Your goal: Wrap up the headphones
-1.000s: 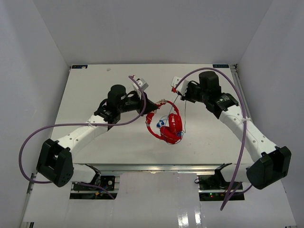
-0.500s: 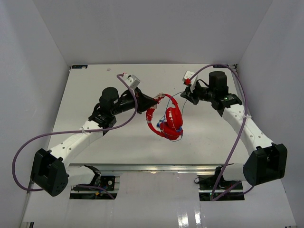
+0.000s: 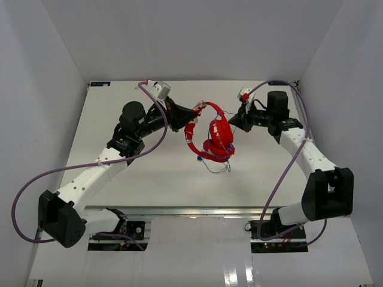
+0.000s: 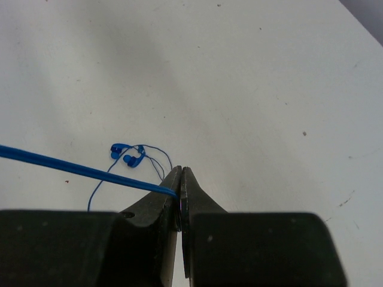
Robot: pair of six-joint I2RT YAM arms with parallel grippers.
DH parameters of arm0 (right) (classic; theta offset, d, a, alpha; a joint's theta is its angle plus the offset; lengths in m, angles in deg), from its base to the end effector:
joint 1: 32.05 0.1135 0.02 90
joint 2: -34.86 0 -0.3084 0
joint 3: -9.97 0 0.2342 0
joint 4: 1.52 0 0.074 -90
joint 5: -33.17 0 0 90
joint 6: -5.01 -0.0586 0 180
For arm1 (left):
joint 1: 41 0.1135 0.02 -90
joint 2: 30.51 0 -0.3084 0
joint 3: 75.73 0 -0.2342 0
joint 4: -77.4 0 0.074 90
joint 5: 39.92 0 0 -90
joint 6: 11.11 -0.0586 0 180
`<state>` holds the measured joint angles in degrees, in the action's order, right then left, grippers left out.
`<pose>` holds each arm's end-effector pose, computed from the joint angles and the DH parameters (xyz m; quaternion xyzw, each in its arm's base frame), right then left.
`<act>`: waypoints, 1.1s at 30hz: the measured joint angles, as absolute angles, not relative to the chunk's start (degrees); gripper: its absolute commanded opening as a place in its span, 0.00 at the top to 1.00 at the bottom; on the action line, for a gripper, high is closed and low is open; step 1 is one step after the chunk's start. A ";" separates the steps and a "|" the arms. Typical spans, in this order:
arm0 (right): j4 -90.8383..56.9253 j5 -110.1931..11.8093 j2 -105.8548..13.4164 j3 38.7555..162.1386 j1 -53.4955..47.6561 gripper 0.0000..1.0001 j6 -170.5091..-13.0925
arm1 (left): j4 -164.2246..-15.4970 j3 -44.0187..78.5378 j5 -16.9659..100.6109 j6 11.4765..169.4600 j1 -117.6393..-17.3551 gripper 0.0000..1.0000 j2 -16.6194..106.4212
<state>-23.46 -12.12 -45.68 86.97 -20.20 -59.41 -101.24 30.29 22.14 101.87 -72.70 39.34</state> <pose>0.2924 0.1035 0.3535 -0.4432 0.6756 0.2603 0.5286 0.2178 -0.1668 0.4260 0.2252 0.6542 -0.4706 0.5476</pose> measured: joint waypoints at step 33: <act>-16.12 -5.56 -51.01 81.96 -24.54 0.88 -67.58 | -100.39 27.08 24.62 107.87 -72.70 1.00 37.55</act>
